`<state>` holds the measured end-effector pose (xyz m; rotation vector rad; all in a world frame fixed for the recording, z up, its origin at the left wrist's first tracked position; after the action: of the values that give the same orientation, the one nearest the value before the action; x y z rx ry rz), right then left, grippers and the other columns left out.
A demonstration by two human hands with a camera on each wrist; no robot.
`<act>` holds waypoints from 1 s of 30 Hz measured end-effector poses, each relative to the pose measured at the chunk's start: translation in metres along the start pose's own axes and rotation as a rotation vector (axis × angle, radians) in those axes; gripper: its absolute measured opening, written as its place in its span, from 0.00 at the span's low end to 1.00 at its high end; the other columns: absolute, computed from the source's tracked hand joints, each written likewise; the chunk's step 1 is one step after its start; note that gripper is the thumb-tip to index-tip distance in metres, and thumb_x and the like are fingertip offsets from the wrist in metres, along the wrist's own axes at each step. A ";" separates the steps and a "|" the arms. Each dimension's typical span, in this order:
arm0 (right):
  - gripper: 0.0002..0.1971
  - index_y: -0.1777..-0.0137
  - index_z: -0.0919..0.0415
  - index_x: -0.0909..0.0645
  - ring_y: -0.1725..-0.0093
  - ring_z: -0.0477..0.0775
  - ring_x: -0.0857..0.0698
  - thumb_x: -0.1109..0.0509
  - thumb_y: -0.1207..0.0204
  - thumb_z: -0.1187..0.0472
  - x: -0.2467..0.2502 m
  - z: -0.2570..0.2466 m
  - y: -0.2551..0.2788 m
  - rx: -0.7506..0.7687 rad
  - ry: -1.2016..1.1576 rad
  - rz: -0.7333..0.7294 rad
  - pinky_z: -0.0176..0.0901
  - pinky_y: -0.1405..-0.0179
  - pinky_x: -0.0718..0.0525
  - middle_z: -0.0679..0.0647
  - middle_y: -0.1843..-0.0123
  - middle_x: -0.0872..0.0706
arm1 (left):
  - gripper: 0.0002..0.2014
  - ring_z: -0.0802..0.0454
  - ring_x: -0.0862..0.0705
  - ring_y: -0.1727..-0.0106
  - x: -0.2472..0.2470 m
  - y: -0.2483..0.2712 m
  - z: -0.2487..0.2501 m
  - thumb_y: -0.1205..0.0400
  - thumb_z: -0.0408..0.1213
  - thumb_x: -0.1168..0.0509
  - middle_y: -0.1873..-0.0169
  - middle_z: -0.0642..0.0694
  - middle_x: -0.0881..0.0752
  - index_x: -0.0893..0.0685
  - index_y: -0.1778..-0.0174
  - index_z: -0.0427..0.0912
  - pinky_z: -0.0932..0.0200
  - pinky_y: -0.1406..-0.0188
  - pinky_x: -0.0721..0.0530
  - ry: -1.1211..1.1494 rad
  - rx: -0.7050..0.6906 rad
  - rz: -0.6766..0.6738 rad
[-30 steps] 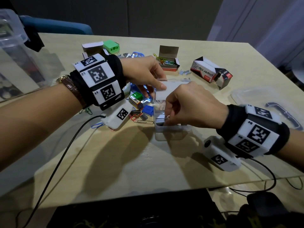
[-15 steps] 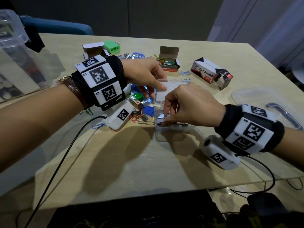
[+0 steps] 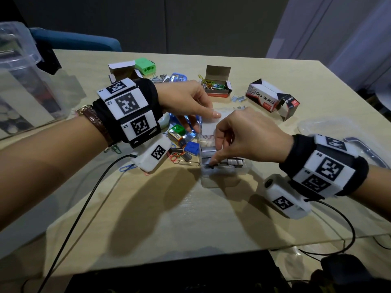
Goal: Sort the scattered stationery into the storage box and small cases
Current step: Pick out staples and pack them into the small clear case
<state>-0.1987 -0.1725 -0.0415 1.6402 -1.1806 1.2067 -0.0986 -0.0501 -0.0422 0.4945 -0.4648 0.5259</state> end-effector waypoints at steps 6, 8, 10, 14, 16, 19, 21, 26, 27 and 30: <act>0.21 0.67 0.51 0.15 0.71 0.40 0.16 0.22 0.45 0.34 0.045 0.002 -0.013 0.032 -0.081 0.098 0.45 0.66 0.14 0.44 0.72 0.13 | 0.20 0.50 0.10 0.63 0.020 0.007 0.004 0.13 0.47 0.42 0.58 0.41 0.10 0.13 0.45 0.34 0.58 0.66 0.11 -0.002 0.015 0.102; 0.18 0.68 0.51 0.16 0.72 0.40 0.16 0.22 0.41 0.36 0.060 0.005 -0.016 0.027 -0.067 0.138 0.47 0.64 0.14 0.44 0.73 0.14 | 0.18 0.51 0.12 0.66 0.030 0.010 0.000 0.13 0.43 0.41 0.57 0.38 0.11 0.14 0.44 0.32 0.61 0.68 0.12 -0.038 0.025 0.156; 0.15 0.67 0.51 0.16 0.71 0.40 0.15 0.23 0.34 0.40 0.071 0.015 -0.021 0.012 -0.056 0.162 0.47 0.63 0.14 0.44 0.72 0.13 | 0.15 0.50 0.12 0.64 0.040 0.012 -0.006 0.14 0.40 0.38 0.56 0.38 0.10 0.13 0.44 0.33 0.60 0.67 0.12 -0.135 0.030 0.202; 0.10 0.57 0.55 0.12 0.72 0.33 0.14 0.29 0.21 0.51 0.074 0.051 -0.040 -0.134 -0.081 0.080 0.30 0.71 0.21 0.46 0.66 0.10 | 0.11 0.49 0.12 0.59 0.055 0.010 -0.014 0.18 0.39 0.32 0.56 0.39 0.09 0.12 0.46 0.36 0.56 0.63 0.10 -0.241 0.053 0.233; 0.10 0.55 0.57 0.12 0.73 0.34 0.14 0.32 0.18 0.56 0.065 0.069 -0.046 -0.232 -0.132 -0.018 0.26 0.77 0.23 0.49 0.63 0.09 | 0.10 0.46 0.12 0.56 0.062 0.006 -0.016 0.18 0.38 0.32 0.55 0.38 0.10 0.12 0.46 0.37 0.50 0.59 0.09 -0.234 0.074 0.252; 0.08 0.55 0.60 0.11 0.77 0.39 0.15 0.31 0.18 0.61 0.057 0.090 -0.053 -0.310 -0.133 -0.015 0.26 0.81 0.24 0.51 0.65 0.10 | 0.08 0.50 0.14 0.62 0.066 -0.003 -0.018 0.19 0.36 0.30 0.56 0.42 0.11 0.11 0.46 0.39 0.57 0.61 0.14 -0.442 0.106 0.323; 0.04 0.54 0.59 0.11 0.72 0.45 0.15 0.27 0.22 0.62 0.057 0.100 -0.056 -0.346 -0.096 0.017 0.30 0.76 0.21 0.51 0.63 0.11 | 0.11 0.50 0.16 0.57 0.064 -0.009 -0.015 0.22 0.37 0.27 0.53 0.44 0.12 0.11 0.45 0.41 0.59 0.55 0.19 -0.659 0.096 0.325; 0.09 0.53 0.49 0.13 0.61 0.49 0.13 0.19 0.31 0.59 0.049 0.093 -0.058 -0.227 -0.092 -0.179 0.36 0.66 0.19 0.48 0.57 0.12 | 0.25 0.53 0.19 0.49 0.046 -0.019 -0.006 0.33 0.51 0.20 0.53 0.53 0.17 0.16 0.41 0.51 0.56 0.46 0.20 -0.715 0.120 0.019; 0.09 0.57 0.46 0.14 0.61 0.48 0.13 0.19 0.30 0.61 0.047 0.089 -0.058 -0.185 -0.098 -0.210 0.35 0.67 0.19 0.48 0.58 0.11 | 0.27 0.53 0.20 0.50 0.043 -0.023 -0.007 0.34 0.52 0.20 0.54 0.54 0.19 0.18 0.41 0.52 0.57 0.47 0.20 -0.751 0.131 -0.019; 0.13 0.62 0.45 0.17 0.59 0.48 0.13 0.24 0.26 0.66 0.042 0.080 -0.059 -0.089 -0.104 -0.281 0.32 0.68 0.18 0.50 0.56 0.11 | 0.25 0.51 0.22 0.51 0.038 -0.033 -0.012 0.32 0.52 0.21 0.53 0.50 0.20 0.22 0.44 0.51 0.57 0.51 0.24 -0.859 0.105 0.002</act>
<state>-0.1163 -0.2403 -0.0249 1.7499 -1.0098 0.8905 -0.0469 -0.0551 -0.0417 0.8180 -1.2608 0.3189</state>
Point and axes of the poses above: each hand's wrist, its own y-axis away from the middle knuckle, its own x-axis out of the back of the hand, z = x × y, the point moved 3 cm from there along -y, towards the middle knuckle
